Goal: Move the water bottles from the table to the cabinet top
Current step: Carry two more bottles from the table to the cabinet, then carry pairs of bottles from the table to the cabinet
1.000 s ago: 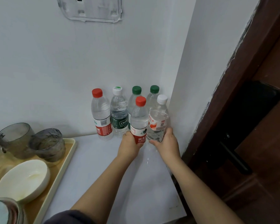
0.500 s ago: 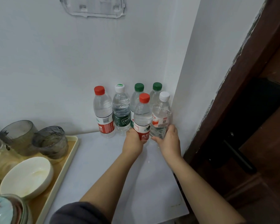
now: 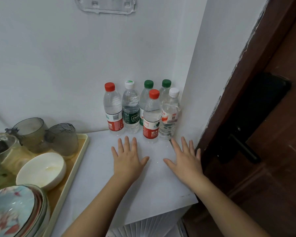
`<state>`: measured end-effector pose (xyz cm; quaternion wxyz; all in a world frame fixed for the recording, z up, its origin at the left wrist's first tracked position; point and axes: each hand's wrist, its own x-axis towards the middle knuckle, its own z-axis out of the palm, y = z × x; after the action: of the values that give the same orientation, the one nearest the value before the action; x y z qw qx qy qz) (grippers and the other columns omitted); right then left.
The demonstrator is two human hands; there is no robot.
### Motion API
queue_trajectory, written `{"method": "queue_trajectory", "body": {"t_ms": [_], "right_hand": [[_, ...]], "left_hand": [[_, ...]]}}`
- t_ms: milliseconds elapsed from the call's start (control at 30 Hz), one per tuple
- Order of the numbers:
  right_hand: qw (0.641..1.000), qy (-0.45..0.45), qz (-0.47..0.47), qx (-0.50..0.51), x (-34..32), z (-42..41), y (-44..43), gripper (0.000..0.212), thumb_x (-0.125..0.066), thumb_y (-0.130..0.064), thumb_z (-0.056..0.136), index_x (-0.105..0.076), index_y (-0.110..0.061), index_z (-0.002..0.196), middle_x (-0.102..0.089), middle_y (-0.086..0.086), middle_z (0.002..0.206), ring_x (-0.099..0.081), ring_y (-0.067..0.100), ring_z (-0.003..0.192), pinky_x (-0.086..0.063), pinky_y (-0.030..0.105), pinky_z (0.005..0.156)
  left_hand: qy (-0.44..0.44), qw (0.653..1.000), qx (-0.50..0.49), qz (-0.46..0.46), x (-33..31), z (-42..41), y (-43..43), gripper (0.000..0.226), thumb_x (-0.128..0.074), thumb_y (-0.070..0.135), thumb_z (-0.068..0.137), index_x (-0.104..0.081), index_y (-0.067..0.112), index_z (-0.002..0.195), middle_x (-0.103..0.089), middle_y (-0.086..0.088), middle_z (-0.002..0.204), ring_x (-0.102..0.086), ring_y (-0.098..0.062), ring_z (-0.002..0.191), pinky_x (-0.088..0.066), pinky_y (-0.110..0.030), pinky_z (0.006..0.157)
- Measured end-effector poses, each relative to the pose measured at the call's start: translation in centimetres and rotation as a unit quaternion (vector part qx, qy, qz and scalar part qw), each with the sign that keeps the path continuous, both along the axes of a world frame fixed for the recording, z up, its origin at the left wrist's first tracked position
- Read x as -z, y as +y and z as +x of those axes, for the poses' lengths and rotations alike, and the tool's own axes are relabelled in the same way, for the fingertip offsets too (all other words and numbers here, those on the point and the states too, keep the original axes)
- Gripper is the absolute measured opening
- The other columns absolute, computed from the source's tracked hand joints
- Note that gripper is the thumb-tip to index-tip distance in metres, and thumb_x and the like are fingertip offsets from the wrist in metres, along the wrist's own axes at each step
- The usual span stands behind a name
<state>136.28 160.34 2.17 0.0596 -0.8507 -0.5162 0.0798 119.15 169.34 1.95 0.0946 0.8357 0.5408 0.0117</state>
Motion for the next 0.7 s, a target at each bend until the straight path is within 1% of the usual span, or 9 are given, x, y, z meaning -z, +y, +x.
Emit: {"method": "queue_trajectory", "body": {"t_ms": [67,200,267,333,400,500,600,667,700], "right_hand": [[1.000,-0.010,-0.001,-0.013,-0.3,-0.9,-0.7,0.081,-0.036,-0.066,0.092,0.006,-0.036,0.154,0.011,0.004,0.164,0.014,0.032,0.149,0.001,0.056,0.117],[0.999,-0.009,0.013,-0.037,-1.1,-3.2,-1.8,0.080,-0.033,-0.067,0.092,0.008,-0.035,0.154,0.013,0.003,0.163,0.016,0.030,0.149,0.003,0.055,0.118],[0.998,0.005,0.016,-0.058,-1.4,-4.6,-2.4,0.079,-0.034,-0.065,0.093,0.008,-0.036,0.153,0.014,0.002,0.163,0.017,0.028,0.149,0.005,0.054,0.118],[0.996,0.021,0.017,-0.084,-1.4,-6.2,-3.1,0.078,-0.034,-0.063,0.094,0.009,-0.037,0.153,0.016,0.000,0.163,0.019,0.026,0.149,0.005,0.052,0.119],[0.992,0.032,0.010,-0.122,-1.1,-7.8,-3.5,0.077,-0.034,-0.063,0.094,0.010,-0.038,0.152,0.017,-0.001,0.163,0.019,0.024,0.148,0.006,0.051,0.119],[0.980,0.047,-0.010,-0.192,-0.3,-10.3,-4.1,0.076,-0.034,-0.063,0.094,0.010,-0.040,0.152,0.018,-0.003,0.162,0.020,0.022,0.148,0.008,0.049,0.120],[0.959,0.053,-0.043,-0.277,0.5,-12.3,-4.7,0.076,-0.033,-0.063,0.094,0.011,-0.040,0.151,0.019,-0.004,0.162,0.022,0.021,0.148,0.010,0.048,0.119],[0.935,0.049,-0.058,-0.345,1.0,-13.3,-5.2,0.076,-0.022,-0.070,0.090,0.013,-0.041,0.151,0.021,-0.005,0.161,0.023,0.020,0.148,0.011,0.047,0.118],[0.921,0.049,-0.061,-0.381,1.2,-13.7,-5.4,0.079,-0.013,-0.074,0.084,0.014,-0.042,0.150,0.020,-0.006,0.161,0.023,0.019,0.148,0.011,0.047,0.118]], "left_hand": [[0.001,1.000,0.008,0.012,-0.1,-1.2,-1.0,0.084,-0.028,0.067,0.092,0.004,0.019,0.154,0.008,-0.010,0.162,0.011,-0.035,0.148,-0.001,-0.055,0.117],[-0.019,0.999,0.013,0.033,-0.6,-3.6,-3.0,0.083,-0.022,0.068,0.092,0.005,0.022,0.154,0.011,-0.009,0.162,0.015,-0.033,0.147,0.002,-0.054,0.117],[-0.024,0.999,0.015,0.040,-0.5,-5.1,-4.4,0.085,-0.010,0.072,0.088,0.005,0.022,0.154,0.011,-0.008,0.162,0.015,-0.032,0.148,0.004,-0.053,0.117],[-0.028,0.998,0.013,0.046,-0.5,-6.7,-5.7,0.093,0.005,0.073,0.076,0.004,0.023,0.154,0.010,-0.007,0.162,0.016,-0.030,0.148,0.006,-0.050,0.117],[-0.033,0.998,-0.003,0.044,-0.2,-8.5,-7.1,0.095,0.008,0.072,0.073,0.002,0.023,0.154,0.008,-0.007,0.162,0.015,-0.029,0.148,0.009,-0.046,0.116],[-0.045,0.997,-0.048,0.039,1.1,-11.3,-9.9,0.090,-0.001,0.070,0.080,-0.007,0.020,0.155,-0.001,-0.010,0.162,0.009,-0.028,0.149,0.009,-0.041,0.116],[-0.053,0.994,-0.094,0.024,2.5,-13.4,-13.8,0.079,-0.021,0.064,0.090,-0.031,0.014,0.150,-0.025,-0.013,0.158,-0.014,-0.031,0.148,-0.004,-0.043,0.120],[-0.062,0.989,-0.135,0.028,3.8,-14.2,-16.8,0.072,-0.031,0.059,0.092,-0.042,0.011,0.145,-0.037,-0.015,0.152,-0.026,-0.033,0.144,-0.013,-0.044,0.114],[-0.067,0.984,-0.162,0.033,4.6,-14.5,-18.4,0.070,-0.033,0.057,0.092,-0.042,0.011,0.144,-0.038,-0.014,0.151,-0.027,-0.033,0.144,-0.013,-0.044,0.113]]}}
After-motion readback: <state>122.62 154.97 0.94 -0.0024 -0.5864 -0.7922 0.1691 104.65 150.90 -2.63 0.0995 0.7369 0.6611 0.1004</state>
